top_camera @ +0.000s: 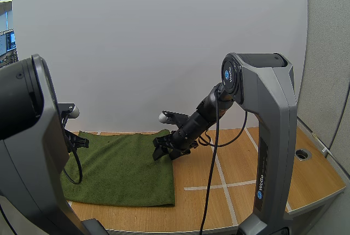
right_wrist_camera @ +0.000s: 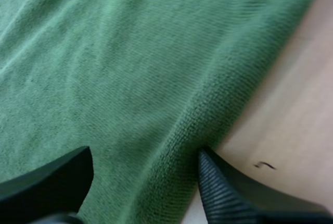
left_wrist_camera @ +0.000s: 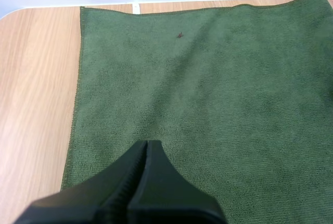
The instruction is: Fold the towel
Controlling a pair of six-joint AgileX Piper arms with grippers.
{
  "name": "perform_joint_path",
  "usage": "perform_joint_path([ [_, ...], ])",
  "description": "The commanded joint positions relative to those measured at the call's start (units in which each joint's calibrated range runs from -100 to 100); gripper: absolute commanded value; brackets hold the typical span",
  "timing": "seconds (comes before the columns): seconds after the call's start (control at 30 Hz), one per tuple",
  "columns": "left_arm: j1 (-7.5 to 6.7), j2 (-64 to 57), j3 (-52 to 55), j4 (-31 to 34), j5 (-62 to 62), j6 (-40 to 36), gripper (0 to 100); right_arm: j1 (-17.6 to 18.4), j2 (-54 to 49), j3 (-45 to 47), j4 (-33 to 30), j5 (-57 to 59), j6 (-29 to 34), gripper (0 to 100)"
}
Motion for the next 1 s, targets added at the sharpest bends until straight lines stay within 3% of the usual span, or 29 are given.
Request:
perform_joint_path([
  [0.0, -0.04, -0.5, -0.4, 0.1, 1.6, -0.6, 0, 0.3, 0.1, 0.4, -0.5, 1.1, -0.3, 84],
  [0.33, -0.04, -0.5, -0.4, 0.9, 6.1, -1.4, 0, -0.1, 0.1, 0.4, -3.2, 1.3, 1.3, 5],
  [0.37, -0.04, -0.5, -0.4, 1.0, 6.1, -1.4, 0, -0.4, 0.1, 0.4, -3.3, 1.3, 1.6, 0],
  [0.97, -0.04, -0.5, -0.4, 1.3, 8.1, -1.4, 0, -9.3, -8.1, 0.9, -12.8, 11.0, 2.2, 0],
])
